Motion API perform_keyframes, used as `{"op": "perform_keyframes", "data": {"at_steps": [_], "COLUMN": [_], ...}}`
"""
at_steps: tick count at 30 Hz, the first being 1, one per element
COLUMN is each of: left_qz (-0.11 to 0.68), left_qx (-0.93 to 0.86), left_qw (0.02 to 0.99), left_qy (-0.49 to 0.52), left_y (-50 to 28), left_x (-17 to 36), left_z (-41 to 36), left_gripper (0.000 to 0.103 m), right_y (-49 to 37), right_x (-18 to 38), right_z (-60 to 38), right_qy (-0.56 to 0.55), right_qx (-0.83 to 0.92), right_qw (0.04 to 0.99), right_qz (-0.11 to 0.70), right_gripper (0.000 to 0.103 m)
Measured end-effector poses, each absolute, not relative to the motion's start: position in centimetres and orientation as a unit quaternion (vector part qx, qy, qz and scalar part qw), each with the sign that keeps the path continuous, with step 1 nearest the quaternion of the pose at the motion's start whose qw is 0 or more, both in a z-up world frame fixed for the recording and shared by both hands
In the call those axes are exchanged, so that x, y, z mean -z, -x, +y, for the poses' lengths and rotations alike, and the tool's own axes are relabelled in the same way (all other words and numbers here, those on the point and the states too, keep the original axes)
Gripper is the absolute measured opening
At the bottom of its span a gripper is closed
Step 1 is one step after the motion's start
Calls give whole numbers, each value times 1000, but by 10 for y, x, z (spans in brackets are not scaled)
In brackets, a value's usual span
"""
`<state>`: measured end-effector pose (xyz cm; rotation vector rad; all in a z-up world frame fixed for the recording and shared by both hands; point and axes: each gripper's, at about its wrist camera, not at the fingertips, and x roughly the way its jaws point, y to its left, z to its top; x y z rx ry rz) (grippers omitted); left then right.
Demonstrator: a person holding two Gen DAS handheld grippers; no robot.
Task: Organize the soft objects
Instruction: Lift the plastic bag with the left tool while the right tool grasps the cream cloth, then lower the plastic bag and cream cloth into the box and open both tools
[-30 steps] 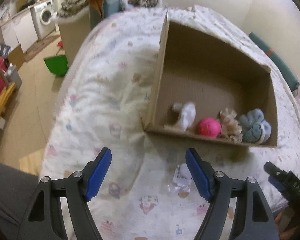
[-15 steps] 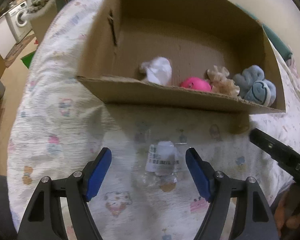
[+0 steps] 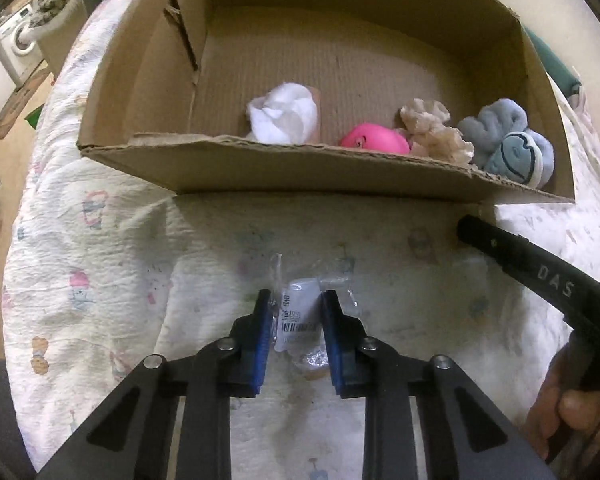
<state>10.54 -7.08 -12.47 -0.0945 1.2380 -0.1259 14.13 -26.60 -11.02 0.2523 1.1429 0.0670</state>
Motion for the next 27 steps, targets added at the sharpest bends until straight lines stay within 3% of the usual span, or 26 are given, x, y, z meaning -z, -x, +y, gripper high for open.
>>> {"op": "perform_keyframes", "data": {"at_steps": [2, 5, 19, 27], "left_qz": [582, 584, 564, 532], "left_qx": [60, 53, 23, 45], "left_qw": [810, 808, 824, 844], "left_qy": [47, 54, 57, 47], "left_y": [-112, -118, -99, -73], "left_x": [124, 123, 103, 57], "left_z": [-68, -61, -61, -63], "left_gripper": [22, 22, 22, 22], "right_y": [-144, -144, -119, -88], "right_x": [111, 109, 85, 46], "right_z": [-273, -282, -300, -299], "right_qy": [-124, -133, -174, -199], "right_qx": [-29, -35, -48, -74], "right_qw": [830, 828, 825, 832], "right_qz": [543, 544, 536, 513], "right_gripper": [17, 11, 9, 9]}}
